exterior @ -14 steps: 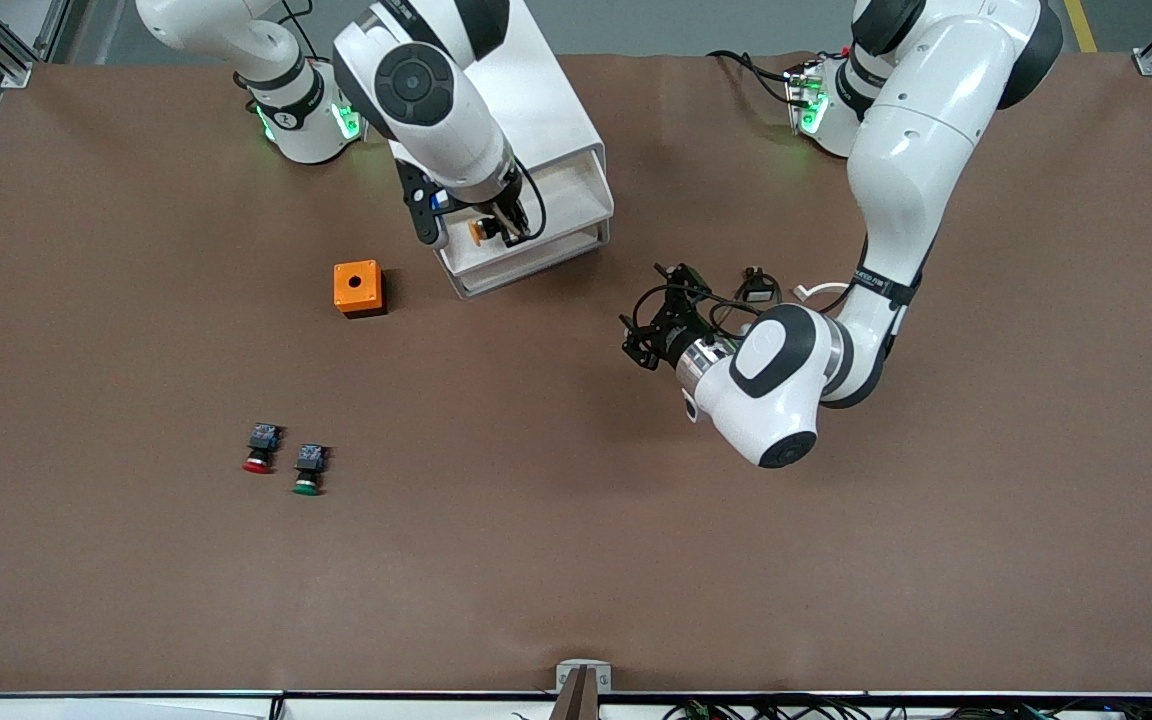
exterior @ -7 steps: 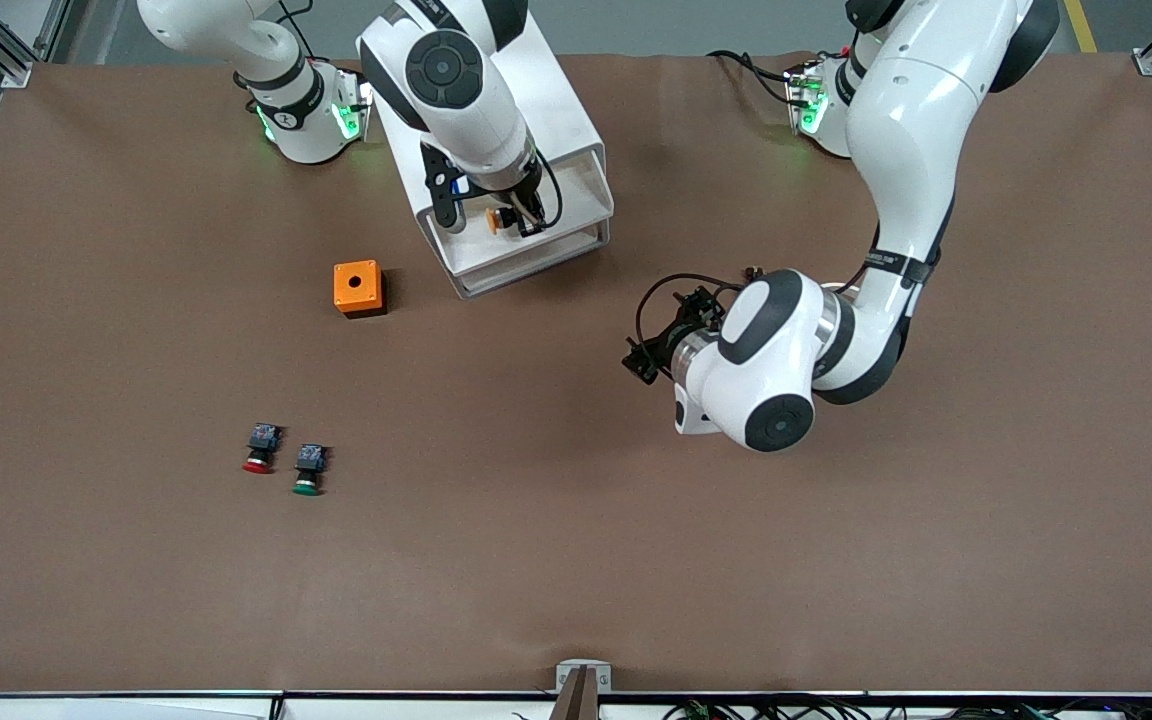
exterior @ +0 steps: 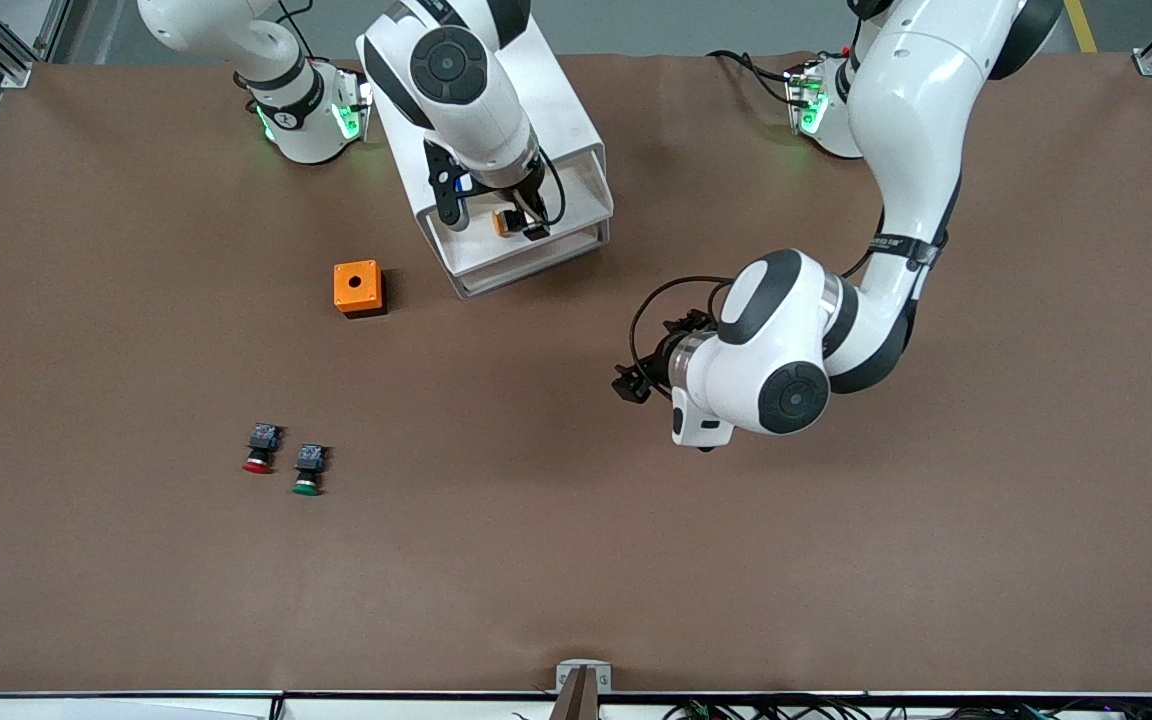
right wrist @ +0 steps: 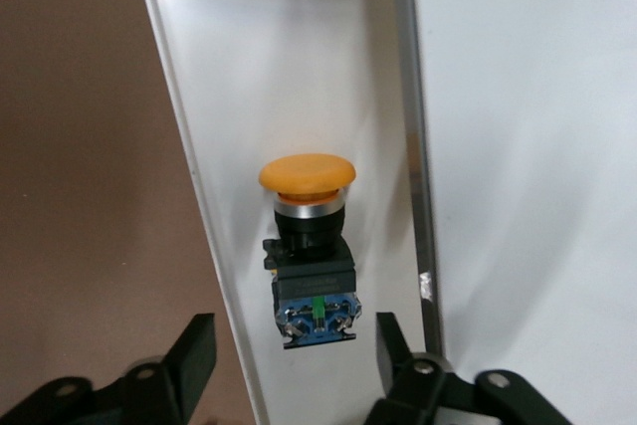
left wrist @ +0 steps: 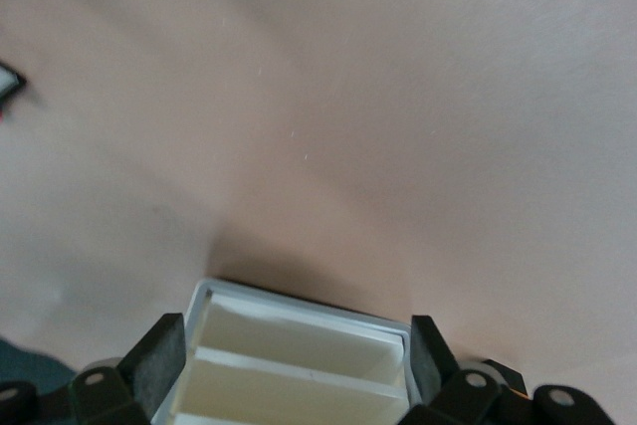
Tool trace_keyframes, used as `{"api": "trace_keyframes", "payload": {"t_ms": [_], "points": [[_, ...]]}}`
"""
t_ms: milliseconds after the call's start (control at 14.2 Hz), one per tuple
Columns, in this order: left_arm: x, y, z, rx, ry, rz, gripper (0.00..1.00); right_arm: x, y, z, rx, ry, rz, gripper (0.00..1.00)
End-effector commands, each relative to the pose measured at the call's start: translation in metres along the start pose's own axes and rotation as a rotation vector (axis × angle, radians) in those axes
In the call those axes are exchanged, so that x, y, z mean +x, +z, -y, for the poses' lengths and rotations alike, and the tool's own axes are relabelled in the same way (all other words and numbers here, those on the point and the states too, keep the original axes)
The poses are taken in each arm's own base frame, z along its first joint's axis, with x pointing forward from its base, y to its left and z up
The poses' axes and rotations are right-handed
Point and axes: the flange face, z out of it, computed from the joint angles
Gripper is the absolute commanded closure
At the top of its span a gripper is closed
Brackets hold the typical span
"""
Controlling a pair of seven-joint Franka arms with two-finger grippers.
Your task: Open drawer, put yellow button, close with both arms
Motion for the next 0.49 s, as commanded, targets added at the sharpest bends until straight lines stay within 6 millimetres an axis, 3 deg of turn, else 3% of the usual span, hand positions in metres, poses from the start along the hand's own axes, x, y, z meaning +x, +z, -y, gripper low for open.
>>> {"api": "trace_keyframes", "payload": {"t_ms": [0, 70, 211, 282, 423], "points": [[-0.023, -0.031, 0.003, -0.025, 0.096, -0.118, 0.01, 0.015, -0.019, 0.007, 0.026, 0.008, -0.016, 0.0], [-0.037, -0.04, 0.004, -0.018, 0.148, -0.176, 0.01, 0.024, -0.027, 0.015, 0.04, 0.006, -0.025, 0.0], [-0.064, -0.033, -0.005, 0.011, 0.224, -0.282, 0.01, 0.043, -0.046, 0.031, 0.084, -0.004, -0.04, 0.0], [-0.069, -0.04, -0.006, -0.004, 0.24, -0.326, 0.01, 0.055, -0.056, 0.039, 0.103, -0.018, -0.045, 0.0], [-0.082, -0.033, -0.012, -0.004, 0.273, -0.363, 0.01, 0.083, -0.07, 0.052, 0.111, -0.055, -0.057, 0.0]]}}
